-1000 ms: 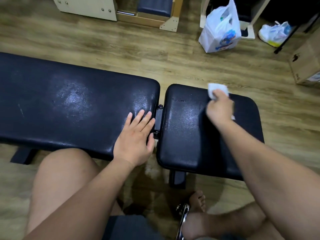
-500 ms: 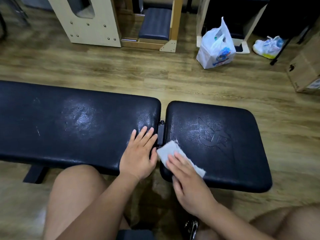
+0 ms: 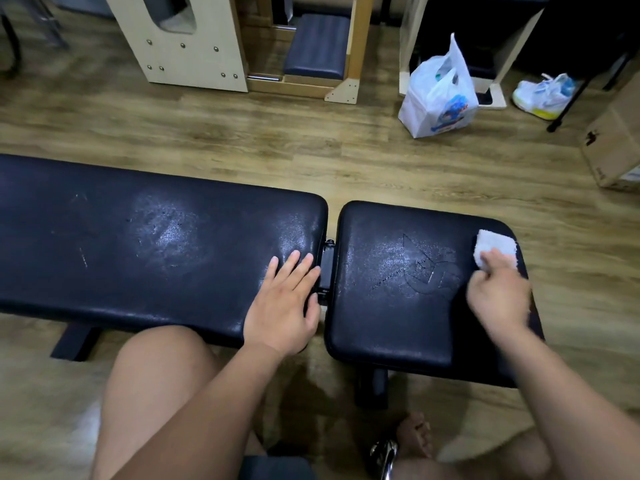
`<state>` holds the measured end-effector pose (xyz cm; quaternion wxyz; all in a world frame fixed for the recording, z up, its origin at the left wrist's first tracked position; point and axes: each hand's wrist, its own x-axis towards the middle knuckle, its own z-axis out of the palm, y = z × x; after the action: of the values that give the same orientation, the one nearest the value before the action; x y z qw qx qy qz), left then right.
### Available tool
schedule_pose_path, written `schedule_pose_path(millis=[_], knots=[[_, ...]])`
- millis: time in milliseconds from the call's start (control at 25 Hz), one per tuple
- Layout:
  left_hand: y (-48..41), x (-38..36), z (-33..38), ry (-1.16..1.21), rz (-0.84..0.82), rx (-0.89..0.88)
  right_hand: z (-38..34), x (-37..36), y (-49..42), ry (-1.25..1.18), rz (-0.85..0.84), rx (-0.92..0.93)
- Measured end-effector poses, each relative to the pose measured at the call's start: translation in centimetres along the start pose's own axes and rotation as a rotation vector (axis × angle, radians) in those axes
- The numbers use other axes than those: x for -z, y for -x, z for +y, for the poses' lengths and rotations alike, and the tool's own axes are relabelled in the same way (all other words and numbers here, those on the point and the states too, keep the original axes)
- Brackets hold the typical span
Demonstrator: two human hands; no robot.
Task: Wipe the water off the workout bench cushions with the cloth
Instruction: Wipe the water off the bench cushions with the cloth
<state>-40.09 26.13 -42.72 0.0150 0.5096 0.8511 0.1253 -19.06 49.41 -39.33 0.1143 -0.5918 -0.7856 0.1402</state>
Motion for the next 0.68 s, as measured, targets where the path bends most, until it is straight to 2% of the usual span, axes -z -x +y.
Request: schedule_pose_path(millis=[80, 200, 320, 400, 520, 680], knots=[[0.0, 0.1, 0.0, 0.004, 0.003, -0.005, -4.1, -1.7, 3.4, -0.040, -0.046, 0.068], [0.0, 0.1, 0.0, 0.016, 0.008, -0.011, -8.5, -3.8, 10.7, -0.126, -0.219, 0.416], [-0.1, 0.1, -0.1, 0.018, 0.016, -0.029, -7.7, -3.9, 15.3, -0.017, -0.322, 0.752], [-0.1, 0.1, -0.1, 0.013, 0.012, -0.033, -6.0, -3.4, 15.2, 0.132, -0.329, 0.877], [-0.1, 0.2, 0.0, -0.003, 0.002, -0.019, -7.3, -3.5, 12.7, 0.319, -0.303, 0.794], [-0.1, 0.3, 0.1, -0.024, -0.029, -0.012, -11.3, -5.0, 4.9, 0.402, -0.352, 0.668]])
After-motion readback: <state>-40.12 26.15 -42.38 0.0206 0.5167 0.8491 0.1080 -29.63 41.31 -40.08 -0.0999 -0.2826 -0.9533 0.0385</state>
